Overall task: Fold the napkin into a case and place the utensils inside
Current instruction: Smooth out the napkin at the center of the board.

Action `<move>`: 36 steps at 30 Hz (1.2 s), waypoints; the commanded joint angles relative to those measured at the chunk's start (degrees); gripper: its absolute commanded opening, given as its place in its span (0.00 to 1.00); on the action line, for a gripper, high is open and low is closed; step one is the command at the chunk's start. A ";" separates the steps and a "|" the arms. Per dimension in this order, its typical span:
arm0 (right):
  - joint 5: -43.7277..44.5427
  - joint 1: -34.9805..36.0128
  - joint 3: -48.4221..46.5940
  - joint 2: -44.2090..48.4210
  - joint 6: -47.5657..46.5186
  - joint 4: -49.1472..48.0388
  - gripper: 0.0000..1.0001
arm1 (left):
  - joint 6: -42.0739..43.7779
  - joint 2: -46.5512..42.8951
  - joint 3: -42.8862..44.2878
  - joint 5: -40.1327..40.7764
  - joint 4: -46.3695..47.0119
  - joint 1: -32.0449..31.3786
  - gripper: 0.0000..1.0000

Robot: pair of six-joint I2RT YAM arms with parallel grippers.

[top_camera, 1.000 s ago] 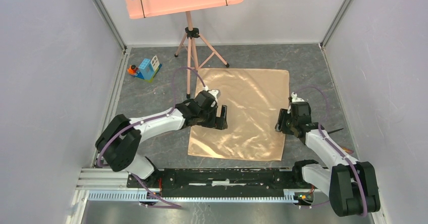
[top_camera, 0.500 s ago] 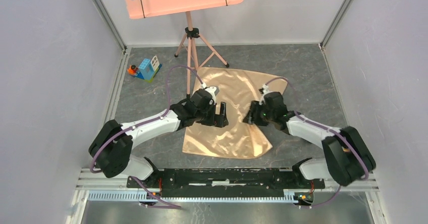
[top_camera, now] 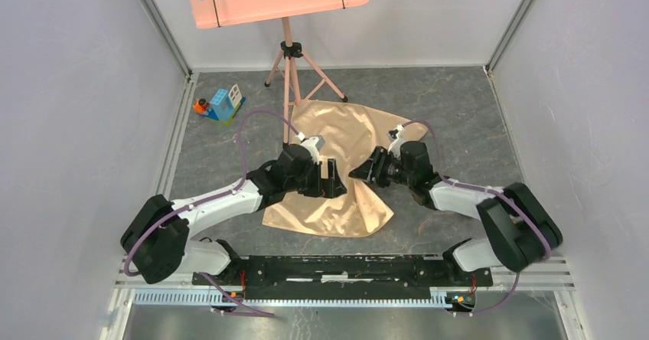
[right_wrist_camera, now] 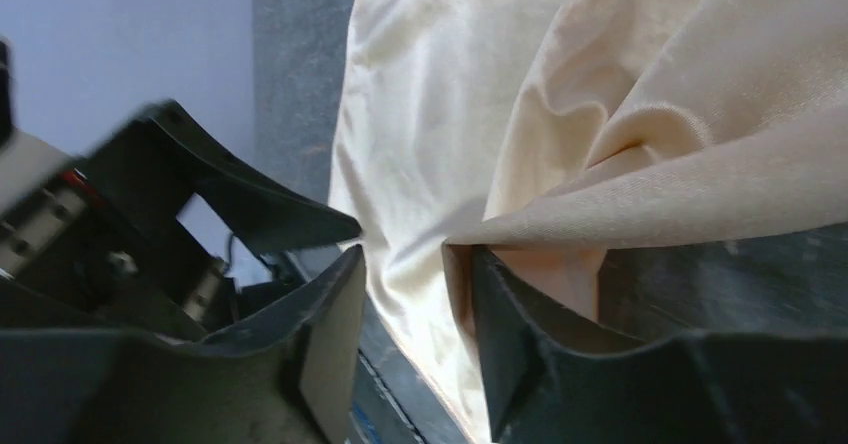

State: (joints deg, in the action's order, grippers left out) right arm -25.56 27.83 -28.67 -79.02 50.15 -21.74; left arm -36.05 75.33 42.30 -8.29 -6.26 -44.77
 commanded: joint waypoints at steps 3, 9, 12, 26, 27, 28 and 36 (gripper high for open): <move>2.11 4.91 -3.13 -7.63 22.95 -19.10 0.45 | -7.72 -5.73 -7.96 -3.82 15.95 -0.55 1.00; 13.78 6.79 -2.53 -8.47 32.97 -11.38 0.28 | -5.04 -2.00 -5.80 3.09 13.71 -4.13 0.99; 15.14 7.17 -2.60 -8.73 35.72 -10.79 0.22 | -2.61 1.38 -2.33 12.83 10.21 -9.20 1.00; 16.15 6.85 -0.28 -2.78 27.05 -3.32 0.47 | -8.45 13.09 2.82 20.02 4.37 -6.83 0.44; 16.54 5.81 0.13 -1.13 23.08 -1.40 0.57 | -8.26 12.60 1.48 18.85 5.78 -6.24 0.40; 16.21 4.36 0.85 0.16 18.68 -2.01 0.69 | -8.04 12.31 0.15 17.88 6.74 -5.78 0.36; -11.80 -1.69 -2.33 4.86 -31.27 9.99 0.76 | -7.77 9.77 -10.98 0.72 23.85 0.58 0.25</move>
State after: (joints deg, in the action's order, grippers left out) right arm -20.86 25.78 -28.88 -75.90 47.86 -18.72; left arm -43.03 87.94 36.93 3.95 4.36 -47.18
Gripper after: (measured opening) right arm 0.786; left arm 0.259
